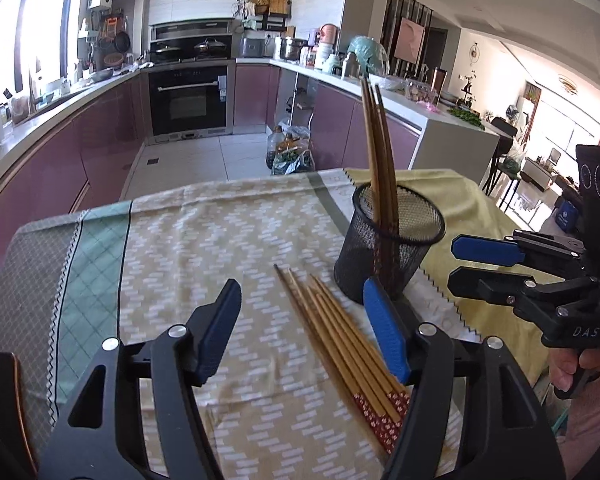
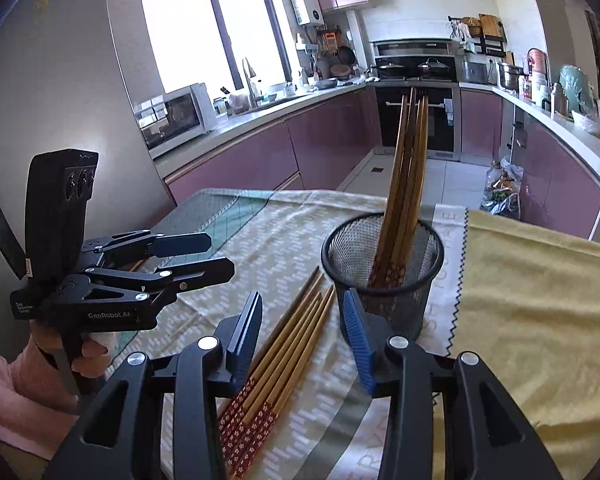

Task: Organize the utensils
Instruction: 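Move the left tool back to grasp a chopstick while the right tool grasps another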

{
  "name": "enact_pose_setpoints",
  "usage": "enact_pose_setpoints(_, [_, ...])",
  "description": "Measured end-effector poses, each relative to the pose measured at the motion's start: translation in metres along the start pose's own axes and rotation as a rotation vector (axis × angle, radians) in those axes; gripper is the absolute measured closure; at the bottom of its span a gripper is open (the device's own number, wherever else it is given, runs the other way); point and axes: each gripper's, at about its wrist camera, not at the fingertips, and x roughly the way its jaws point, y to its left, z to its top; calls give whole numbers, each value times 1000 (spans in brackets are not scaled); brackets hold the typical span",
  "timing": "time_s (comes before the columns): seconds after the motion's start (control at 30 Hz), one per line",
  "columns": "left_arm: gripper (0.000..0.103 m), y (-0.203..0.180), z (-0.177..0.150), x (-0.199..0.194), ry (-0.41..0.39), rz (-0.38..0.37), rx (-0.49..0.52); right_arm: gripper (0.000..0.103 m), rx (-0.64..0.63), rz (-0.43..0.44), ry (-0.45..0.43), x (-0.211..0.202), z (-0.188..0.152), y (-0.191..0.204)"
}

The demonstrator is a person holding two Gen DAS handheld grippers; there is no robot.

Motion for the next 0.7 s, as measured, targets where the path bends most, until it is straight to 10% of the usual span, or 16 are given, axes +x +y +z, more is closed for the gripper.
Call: enact_pose_setpoints(0.7, [41, -5, -56, 55, 188, 35, -34, 63, 80, -52, 164, 53, -52, 3])
